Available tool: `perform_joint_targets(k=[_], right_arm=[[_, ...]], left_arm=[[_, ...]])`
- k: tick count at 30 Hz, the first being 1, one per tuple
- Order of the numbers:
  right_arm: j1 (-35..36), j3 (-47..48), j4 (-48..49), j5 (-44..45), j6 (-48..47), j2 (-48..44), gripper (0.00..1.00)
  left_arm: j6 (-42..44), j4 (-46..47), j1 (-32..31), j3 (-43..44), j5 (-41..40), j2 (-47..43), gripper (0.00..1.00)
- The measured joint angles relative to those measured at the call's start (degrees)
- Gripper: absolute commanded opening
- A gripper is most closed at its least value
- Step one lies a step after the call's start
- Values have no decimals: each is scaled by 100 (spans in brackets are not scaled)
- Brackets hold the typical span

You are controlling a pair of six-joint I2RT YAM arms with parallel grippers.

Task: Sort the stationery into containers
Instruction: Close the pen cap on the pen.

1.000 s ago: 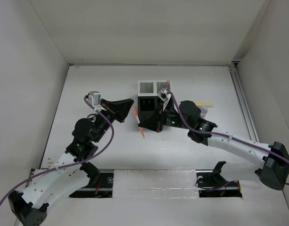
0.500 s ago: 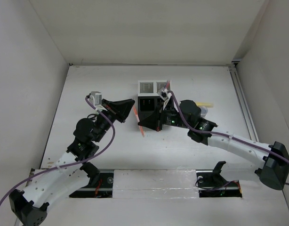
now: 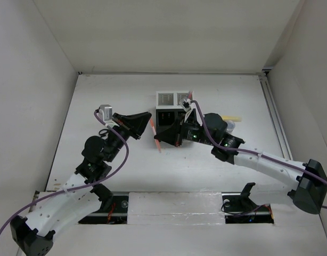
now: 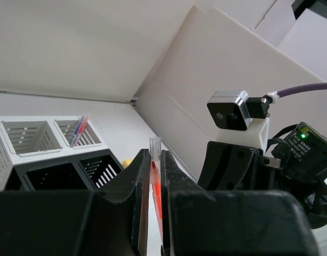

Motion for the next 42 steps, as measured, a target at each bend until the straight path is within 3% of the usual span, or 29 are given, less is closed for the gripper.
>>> perform_joint_targets(k=[19, 42], right_arm=[[74, 120, 949, 162, 426, 590, 0], [72, 807, -184, -17, 101, 629, 0]], left_arm=[[-339, 457, 17, -278, -560, -111, 0], [-68, 905, 76, -459, -280, -79, 0]])
